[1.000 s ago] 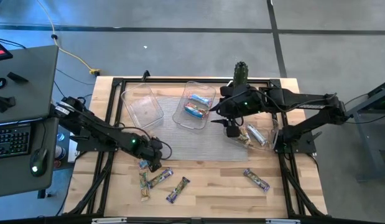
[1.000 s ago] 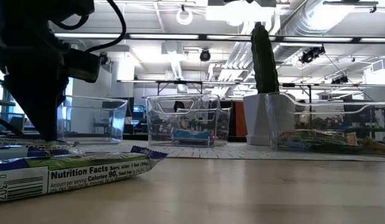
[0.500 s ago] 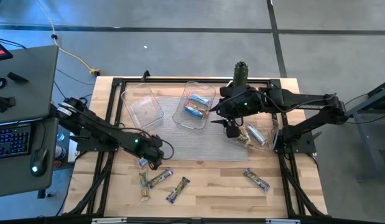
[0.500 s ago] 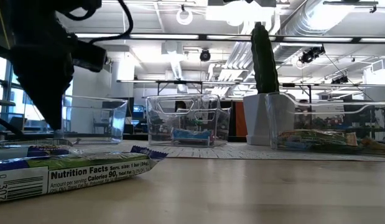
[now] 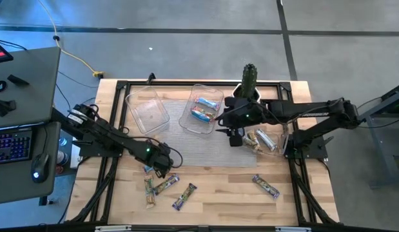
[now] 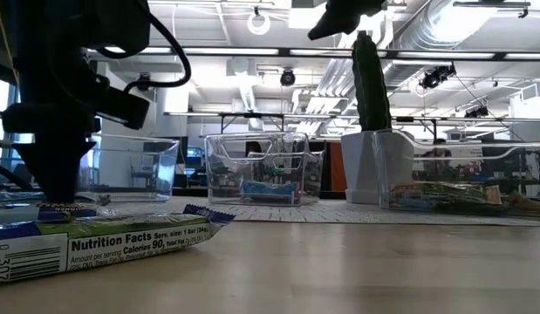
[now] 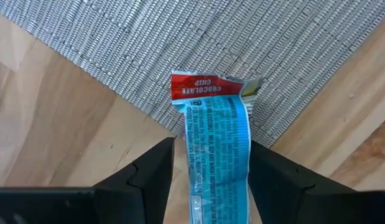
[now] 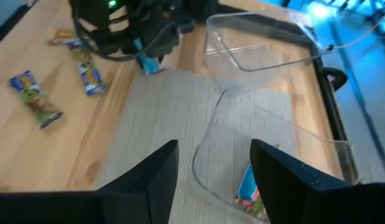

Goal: Pick and place Granola Bars by type
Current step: Put the red granola bar into the middle transparent bin

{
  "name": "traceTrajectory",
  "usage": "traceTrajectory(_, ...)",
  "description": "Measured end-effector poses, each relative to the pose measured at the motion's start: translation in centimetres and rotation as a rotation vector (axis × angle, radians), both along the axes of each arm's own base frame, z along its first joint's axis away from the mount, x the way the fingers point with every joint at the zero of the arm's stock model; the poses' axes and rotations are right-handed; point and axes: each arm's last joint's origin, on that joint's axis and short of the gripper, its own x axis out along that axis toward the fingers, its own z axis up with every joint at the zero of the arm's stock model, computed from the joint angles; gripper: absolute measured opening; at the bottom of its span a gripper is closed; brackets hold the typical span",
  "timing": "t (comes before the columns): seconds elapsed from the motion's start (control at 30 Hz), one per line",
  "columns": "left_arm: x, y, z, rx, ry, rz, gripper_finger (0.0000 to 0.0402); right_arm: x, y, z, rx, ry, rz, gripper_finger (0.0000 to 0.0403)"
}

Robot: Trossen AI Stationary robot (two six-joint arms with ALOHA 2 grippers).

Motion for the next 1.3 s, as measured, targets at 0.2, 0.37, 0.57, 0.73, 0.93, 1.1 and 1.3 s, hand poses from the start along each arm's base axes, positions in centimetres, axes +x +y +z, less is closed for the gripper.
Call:
traceTrajectory(0.2,0.0,0.0,0.0,0.0,-0.012,0.028,0.0186,0.1,-0.3,-0.6,-0.039,-0.014,-0.081,0.0184)
traceTrajectory(0.37,0.1,0.0,0.0,0.019,-0.023,0.048,0.0186,-0.1,-0.4,-2.0,-0.056,0.025,-0.112,0.0184)
traceTrajectory(0.57,0.2,0.0,0.0,0.027,-0.051,0.083,0.0186,-0.5,-0.3,-4.3,0.012,0.079,-0.161,0.0184)
traceTrajectory(0.73,0.3,-0.1,-0.1,-0.011,-0.05,0.104,0.0159,-0.7,-0.3,-5.3,0.098,0.103,-0.204,0.0184)
traceTrajectory(0.93,0.7,-0.2,0.2,-0.023,-0.075,0.105,0.0102,-0.6,0.0,-5.2,0.159,0.09,-0.157,0.0184)
traceTrajectory(1.1,1.7,-0.7,1.5,-0.059,-0.108,0.102,0.0094,-0.6,0.0,-5.2,0.195,0.093,-0.177,0.0184)
traceTrajectory(1.3,4.0,-1.5,5.6,-0.019,-0.21,0.007,0.0098,-0.6,0.0,-5.2,0.204,0.092,-0.184,0.0184)
